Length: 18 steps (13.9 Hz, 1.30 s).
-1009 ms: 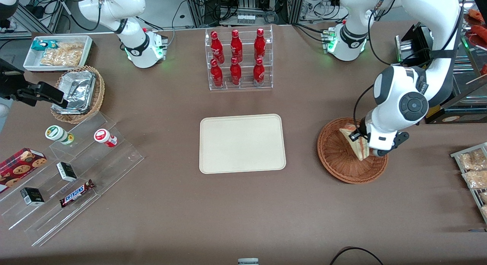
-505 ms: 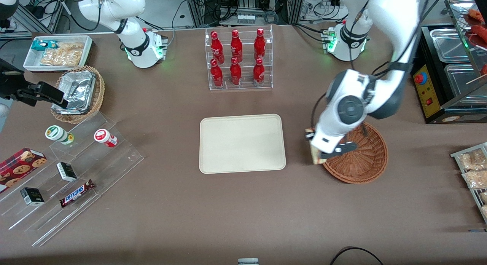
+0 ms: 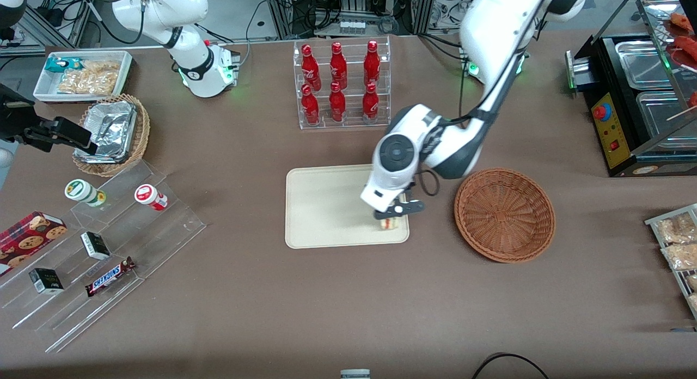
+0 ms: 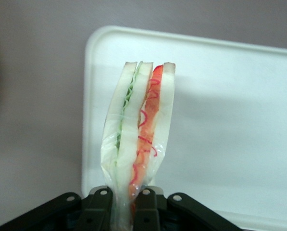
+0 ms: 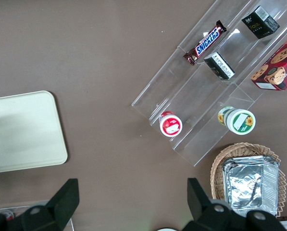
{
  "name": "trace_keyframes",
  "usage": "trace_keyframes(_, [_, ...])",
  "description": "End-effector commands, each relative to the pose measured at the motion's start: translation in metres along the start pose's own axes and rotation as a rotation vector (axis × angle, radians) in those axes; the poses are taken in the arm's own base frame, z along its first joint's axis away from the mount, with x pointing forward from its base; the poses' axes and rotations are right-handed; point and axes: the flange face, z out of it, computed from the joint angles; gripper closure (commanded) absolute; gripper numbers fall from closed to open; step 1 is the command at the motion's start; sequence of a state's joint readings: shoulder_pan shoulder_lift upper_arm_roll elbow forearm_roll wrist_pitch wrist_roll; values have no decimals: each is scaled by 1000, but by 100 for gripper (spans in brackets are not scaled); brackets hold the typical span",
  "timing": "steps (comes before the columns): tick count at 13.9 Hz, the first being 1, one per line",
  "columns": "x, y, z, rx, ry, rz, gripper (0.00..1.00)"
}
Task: Place sandwich from basket to tray
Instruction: 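Lift the sandwich and carry it with the left gripper over the cream tray, then lower the sandwich onto the tray and open the left gripper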
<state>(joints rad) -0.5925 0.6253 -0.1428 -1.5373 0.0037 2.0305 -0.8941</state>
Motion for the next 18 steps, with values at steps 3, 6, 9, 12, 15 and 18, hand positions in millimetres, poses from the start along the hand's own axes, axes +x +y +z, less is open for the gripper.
trace_keyframes(3, [-10,58,19,-36,21,-53,98])
trace_keyframes(6, [-24,73,39,-24,7,-67,98])
trace_keyframes(9, [-28,82,51,-26,5,-101,96])
trace_keyframes(12, [-26,83,42,-49,17,-108,1])
trace_keyframes(15, [-29,82,5,-72,50,-98,0])
trace_keyframes(18, [-22,64,-34,-54,66,-96,0])
